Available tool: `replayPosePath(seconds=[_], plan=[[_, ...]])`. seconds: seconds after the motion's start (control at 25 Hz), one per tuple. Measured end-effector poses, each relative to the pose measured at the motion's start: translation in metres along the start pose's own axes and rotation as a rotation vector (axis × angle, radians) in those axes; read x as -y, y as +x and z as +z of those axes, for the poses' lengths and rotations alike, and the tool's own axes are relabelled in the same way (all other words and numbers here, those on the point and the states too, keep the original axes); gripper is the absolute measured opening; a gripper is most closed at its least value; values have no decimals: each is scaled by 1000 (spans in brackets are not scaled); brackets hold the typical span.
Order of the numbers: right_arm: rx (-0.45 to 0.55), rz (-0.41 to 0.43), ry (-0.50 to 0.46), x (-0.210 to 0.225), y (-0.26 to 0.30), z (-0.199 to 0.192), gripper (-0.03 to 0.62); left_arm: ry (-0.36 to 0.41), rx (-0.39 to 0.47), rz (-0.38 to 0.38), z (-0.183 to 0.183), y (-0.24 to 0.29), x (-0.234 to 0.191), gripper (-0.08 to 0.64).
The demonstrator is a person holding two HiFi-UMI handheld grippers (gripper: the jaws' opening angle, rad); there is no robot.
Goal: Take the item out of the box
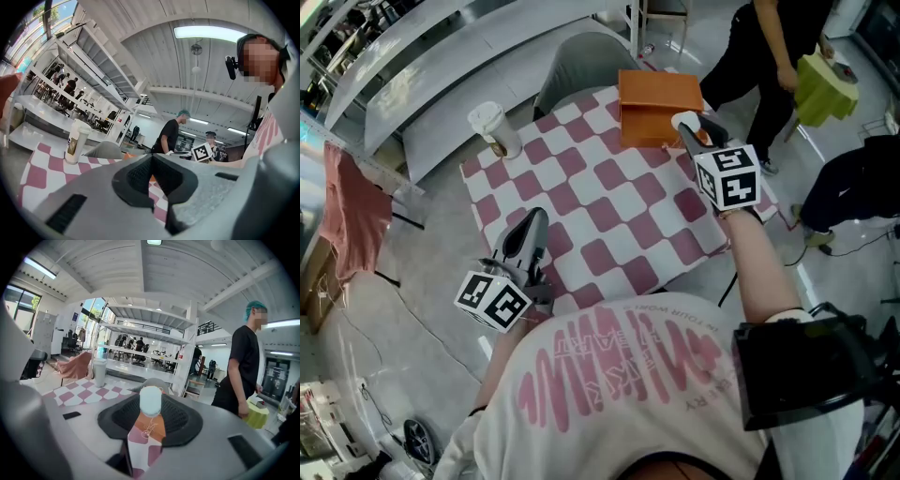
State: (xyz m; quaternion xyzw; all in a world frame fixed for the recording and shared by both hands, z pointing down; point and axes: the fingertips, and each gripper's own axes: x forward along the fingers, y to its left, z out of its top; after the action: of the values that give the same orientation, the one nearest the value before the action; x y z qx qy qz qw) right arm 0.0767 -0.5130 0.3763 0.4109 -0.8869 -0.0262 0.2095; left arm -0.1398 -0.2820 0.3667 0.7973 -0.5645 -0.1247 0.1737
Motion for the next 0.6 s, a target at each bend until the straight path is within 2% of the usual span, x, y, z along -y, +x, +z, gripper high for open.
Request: replayPosePath(seconds=[0.2,0.4,0.6], plan=[[42,-15,19,-16,-33,15,138,17,10,-34,9,-17,10,8],[77,-36,-4,-44,-71,23,140,25,16,-74,13,-45,18,8],[85,-44,60,-66,-96,22,140,36,-1,-105,18,-65,25,8]])
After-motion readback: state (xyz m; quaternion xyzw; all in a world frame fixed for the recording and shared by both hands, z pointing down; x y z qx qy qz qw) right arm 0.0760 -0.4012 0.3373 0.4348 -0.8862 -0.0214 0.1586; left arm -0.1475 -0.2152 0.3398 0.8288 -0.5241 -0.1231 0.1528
